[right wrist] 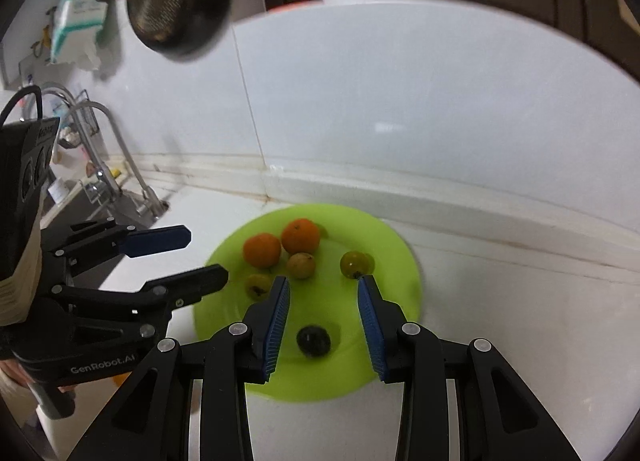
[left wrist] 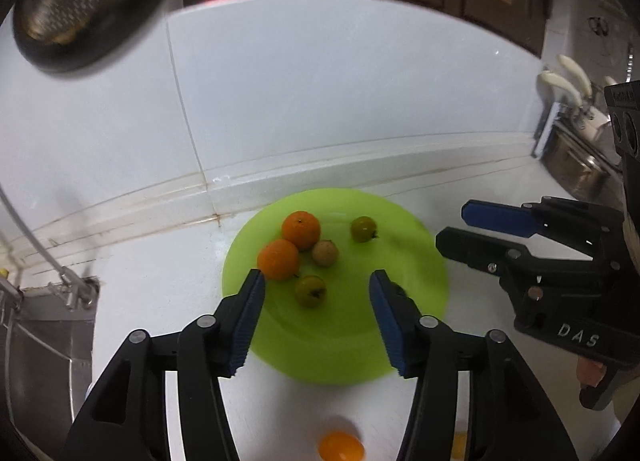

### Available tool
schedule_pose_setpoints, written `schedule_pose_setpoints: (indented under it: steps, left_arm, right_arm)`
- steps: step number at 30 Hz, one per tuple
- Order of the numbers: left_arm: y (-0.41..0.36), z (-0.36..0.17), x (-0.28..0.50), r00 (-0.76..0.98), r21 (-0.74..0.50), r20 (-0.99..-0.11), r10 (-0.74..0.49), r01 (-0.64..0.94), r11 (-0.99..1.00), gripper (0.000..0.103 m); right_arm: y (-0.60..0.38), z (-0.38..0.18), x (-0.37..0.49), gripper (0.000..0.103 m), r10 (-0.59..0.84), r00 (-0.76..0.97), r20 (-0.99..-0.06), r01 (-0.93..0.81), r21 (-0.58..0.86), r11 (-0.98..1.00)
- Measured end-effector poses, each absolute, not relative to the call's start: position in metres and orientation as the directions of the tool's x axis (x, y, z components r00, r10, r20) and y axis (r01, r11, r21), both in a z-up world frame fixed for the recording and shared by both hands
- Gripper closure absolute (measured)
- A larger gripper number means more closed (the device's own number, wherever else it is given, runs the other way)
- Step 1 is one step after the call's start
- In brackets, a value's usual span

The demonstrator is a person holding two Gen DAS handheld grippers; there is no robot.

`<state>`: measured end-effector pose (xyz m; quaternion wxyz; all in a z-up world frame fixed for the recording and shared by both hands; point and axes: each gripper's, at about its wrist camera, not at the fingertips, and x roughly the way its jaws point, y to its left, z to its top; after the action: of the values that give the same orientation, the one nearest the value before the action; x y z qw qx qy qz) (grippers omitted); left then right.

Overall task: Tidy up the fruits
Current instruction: 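Open both grippers to release the fruits onto the plate, then move both open grippers back toward the tan fruit and dark fruit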

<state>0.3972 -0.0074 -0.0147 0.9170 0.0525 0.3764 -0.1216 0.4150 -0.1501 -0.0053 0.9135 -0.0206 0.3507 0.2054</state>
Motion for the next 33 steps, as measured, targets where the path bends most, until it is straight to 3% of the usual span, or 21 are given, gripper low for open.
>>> schedule_pose_setpoints:
  steps: [6,22,33]
  left_arm:
    - [-0.015,0.003,0.349,0.729,0.023,-0.657,-0.193,0.275,0.961,0.038]
    - [-0.036,0.002,0.278,0.757,0.033,-0.605,-0.246,0.333,0.942,0.038]
    - [-0.050,-0.019,0.246,0.738,0.069,-0.611,-0.287,0.411,0.909,0.038]
  right_arm:
    - [-0.160,0.018,0.370,0.061,0.355,0.721,-0.594,-0.376,0.094,0.922]
    - [-0.178,0.021,0.283,0.061,0.312,0.757,-0.573,-0.365,0.025,0.931]
    - [-0.181,0.002,0.250,0.061,0.300,0.728,-0.617,-0.399,-0.026,0.917]
